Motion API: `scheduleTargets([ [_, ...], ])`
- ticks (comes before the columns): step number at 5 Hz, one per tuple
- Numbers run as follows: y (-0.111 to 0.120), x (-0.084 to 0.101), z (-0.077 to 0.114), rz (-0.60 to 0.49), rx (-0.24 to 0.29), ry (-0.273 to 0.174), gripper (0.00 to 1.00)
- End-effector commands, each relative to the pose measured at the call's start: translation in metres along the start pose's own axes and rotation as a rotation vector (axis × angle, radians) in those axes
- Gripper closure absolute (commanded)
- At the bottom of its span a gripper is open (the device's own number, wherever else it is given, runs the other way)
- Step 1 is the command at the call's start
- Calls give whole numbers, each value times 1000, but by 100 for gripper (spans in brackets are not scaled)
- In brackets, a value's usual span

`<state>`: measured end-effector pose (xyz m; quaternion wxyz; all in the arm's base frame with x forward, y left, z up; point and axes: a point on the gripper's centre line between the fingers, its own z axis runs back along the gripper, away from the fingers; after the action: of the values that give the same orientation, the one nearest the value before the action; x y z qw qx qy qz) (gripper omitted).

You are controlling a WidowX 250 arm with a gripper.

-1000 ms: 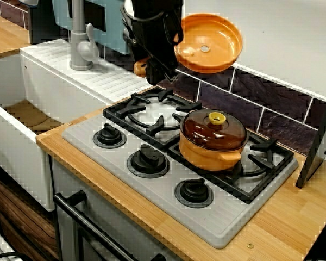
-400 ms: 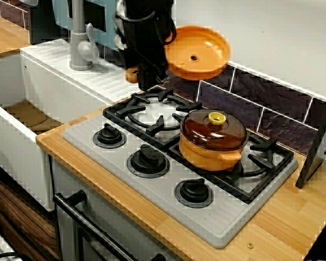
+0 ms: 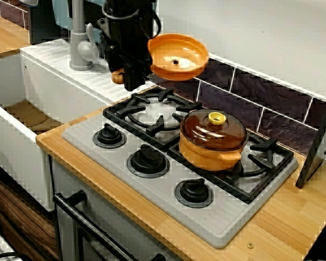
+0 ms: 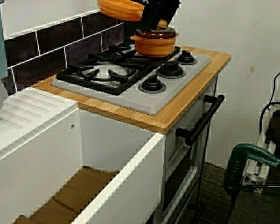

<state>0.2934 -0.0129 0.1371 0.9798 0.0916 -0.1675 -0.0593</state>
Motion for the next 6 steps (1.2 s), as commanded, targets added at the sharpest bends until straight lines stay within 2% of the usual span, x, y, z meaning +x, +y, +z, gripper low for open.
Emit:
scheduleTargets([
  [1, 20, -4, -10, 46, 9, 0, 100],
  [2, 18, -10, -20, 42, 20, 21, 100],
  [4, 23, -18, -30, 54, 11, 43, 100],
  [6, 27, -24, -56, 65, 48, 95, 100],
])
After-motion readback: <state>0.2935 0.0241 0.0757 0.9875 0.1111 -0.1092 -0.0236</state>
